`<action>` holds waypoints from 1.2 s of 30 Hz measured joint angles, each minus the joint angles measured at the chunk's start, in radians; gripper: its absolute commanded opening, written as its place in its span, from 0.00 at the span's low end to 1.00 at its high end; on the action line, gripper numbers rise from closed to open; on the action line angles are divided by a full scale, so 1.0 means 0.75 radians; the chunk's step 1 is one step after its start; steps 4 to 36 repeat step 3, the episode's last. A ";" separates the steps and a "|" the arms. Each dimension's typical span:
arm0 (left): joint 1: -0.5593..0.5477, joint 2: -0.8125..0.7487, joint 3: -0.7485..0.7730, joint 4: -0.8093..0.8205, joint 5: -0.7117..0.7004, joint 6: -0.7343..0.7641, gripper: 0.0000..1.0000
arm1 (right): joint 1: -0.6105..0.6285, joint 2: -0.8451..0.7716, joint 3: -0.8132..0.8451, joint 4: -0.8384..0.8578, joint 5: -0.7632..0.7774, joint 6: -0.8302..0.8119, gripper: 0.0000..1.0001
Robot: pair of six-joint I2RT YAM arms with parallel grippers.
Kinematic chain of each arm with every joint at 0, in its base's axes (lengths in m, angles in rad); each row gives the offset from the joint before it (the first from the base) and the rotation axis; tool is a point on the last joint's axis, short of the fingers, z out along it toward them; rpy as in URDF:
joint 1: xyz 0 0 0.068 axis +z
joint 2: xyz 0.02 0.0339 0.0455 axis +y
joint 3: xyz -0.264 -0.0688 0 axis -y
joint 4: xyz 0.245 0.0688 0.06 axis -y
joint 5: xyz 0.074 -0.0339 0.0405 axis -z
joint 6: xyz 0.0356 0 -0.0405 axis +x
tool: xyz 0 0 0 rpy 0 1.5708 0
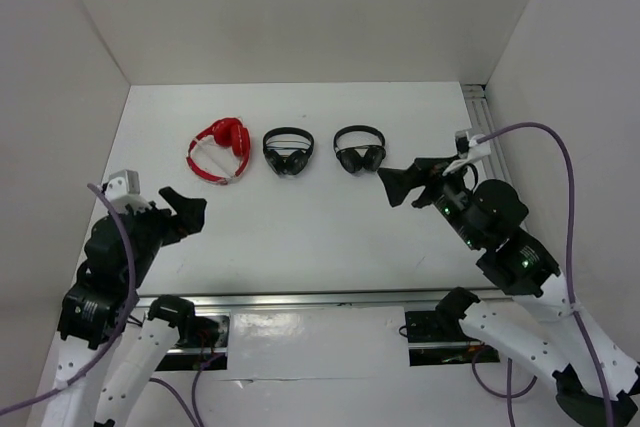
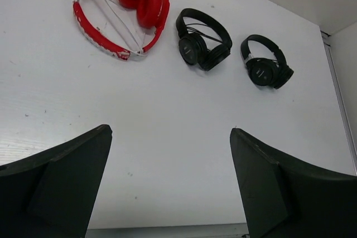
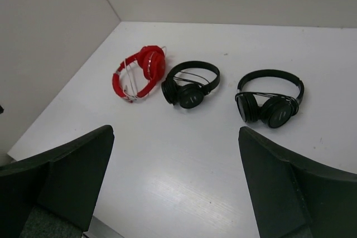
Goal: Wrap the headphones
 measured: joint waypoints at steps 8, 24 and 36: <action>-0.031 -0.102 -0.038 -0.027 -0.040 -0.002 1.00 | 0.013 -0.011 0.000 -0.023 0.032 0.007 1.00; -0.031 -0.102 -0.038 -0.027 -0.040 -0.002 1.00 | 0.013 -0.011 0.000 -0.023 0.032 0.007 1.00; -0.031 -0.102 -0.038 -0.027 -0.040 -0.002 1.00 | 0.013 -0.011 0.000 -0.023 0.032 0.007 1.00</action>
